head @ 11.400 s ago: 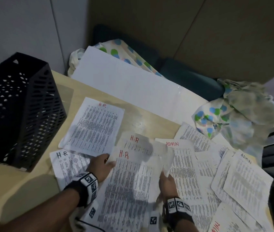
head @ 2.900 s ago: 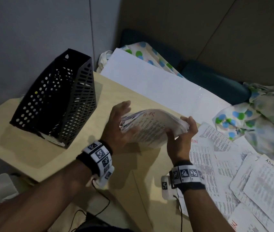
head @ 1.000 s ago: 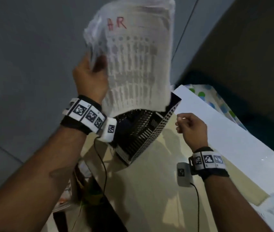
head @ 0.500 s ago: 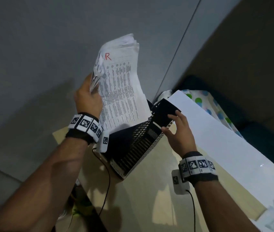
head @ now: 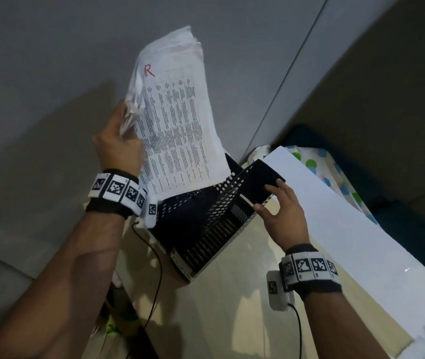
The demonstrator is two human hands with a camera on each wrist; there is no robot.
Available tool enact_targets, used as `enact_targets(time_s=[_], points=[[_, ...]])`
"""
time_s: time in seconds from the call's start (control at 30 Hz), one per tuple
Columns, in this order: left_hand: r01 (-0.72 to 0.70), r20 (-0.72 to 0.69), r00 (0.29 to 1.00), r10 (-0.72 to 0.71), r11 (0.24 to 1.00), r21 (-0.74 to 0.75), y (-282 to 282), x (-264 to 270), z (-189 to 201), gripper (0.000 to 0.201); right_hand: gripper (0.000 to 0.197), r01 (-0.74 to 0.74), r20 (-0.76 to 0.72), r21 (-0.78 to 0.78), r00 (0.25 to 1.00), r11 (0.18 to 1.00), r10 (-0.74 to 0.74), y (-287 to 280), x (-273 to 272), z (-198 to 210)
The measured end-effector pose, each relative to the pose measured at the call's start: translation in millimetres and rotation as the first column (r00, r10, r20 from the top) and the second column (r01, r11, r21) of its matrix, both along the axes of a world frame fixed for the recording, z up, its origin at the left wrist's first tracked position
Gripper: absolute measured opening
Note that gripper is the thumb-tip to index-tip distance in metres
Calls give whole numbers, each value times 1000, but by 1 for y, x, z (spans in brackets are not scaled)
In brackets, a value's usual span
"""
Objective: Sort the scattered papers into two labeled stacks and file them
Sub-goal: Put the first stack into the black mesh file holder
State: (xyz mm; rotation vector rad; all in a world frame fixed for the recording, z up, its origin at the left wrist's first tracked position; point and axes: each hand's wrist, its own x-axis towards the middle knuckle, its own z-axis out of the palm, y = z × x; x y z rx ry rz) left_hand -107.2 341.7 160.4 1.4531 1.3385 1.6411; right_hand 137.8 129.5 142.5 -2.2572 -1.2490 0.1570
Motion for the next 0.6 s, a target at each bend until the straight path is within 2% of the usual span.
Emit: enact_targets(time_s=[0.13, 0.27, 0.37, 0.6], points=[[15, 36, 999, -16, 1000, 12, 0, 1, 3, 28, 69, 3, -5, -9, 1000, 1000, -3, -1, 1, 0], [128, -50, 991, -125, 989, 68, -9, 17, -11, 47, 73, 17, -14, -3, 1000, 1000, -17, 1, -2, 0], [174, -13, 985, -173, 984, 27, -13, 34, -33, 44, 73, 29, -33, -1, 999, 1000, -29, 2, -2, 3], [322, -34, 944, -328, 939, -122, -32, 63, -80, 46, 71, 41, -25, -16, 999, 999, -41, 1, -3, 5]])
